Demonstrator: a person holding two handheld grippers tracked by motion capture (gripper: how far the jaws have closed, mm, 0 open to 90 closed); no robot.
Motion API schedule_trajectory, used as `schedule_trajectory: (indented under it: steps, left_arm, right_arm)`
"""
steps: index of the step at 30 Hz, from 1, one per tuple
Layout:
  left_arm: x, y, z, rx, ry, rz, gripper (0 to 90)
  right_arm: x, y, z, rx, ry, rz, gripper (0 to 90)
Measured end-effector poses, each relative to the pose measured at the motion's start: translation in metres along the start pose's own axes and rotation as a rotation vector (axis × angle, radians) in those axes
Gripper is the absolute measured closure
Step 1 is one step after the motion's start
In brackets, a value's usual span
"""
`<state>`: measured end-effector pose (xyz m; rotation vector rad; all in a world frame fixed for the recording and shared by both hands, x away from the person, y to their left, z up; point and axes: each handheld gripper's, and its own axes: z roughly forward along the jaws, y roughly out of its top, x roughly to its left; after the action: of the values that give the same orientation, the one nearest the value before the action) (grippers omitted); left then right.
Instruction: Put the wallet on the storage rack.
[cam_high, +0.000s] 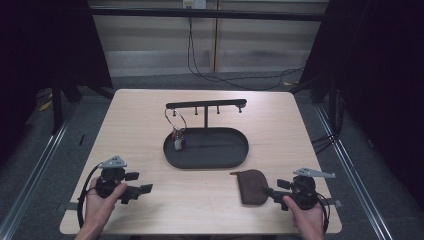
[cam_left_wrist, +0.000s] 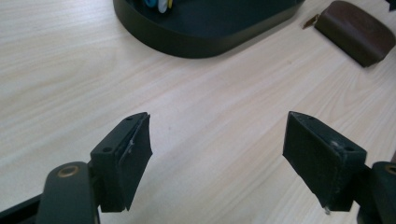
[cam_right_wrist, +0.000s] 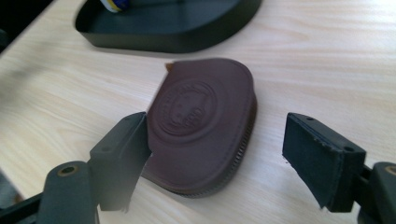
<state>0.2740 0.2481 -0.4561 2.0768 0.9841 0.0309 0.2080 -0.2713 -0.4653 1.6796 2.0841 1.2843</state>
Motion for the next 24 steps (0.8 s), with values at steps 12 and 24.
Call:
schedule_trajectory:
  steps: [12,24]
  left_arm:
    - [-0.010,-0.028,-0.009,0.001,-0.061,0.027,24.4]
    - [-0.009,-0.030,-0.018,-0.071,-0.044,0.041,24.5]
  right_arm:
    - [0.012,0.015,0.007,0.127,-0.065,-0.020,25.8]
    - [0.012,0.037,0.014,0.235,-0.087,0.029,28.5]
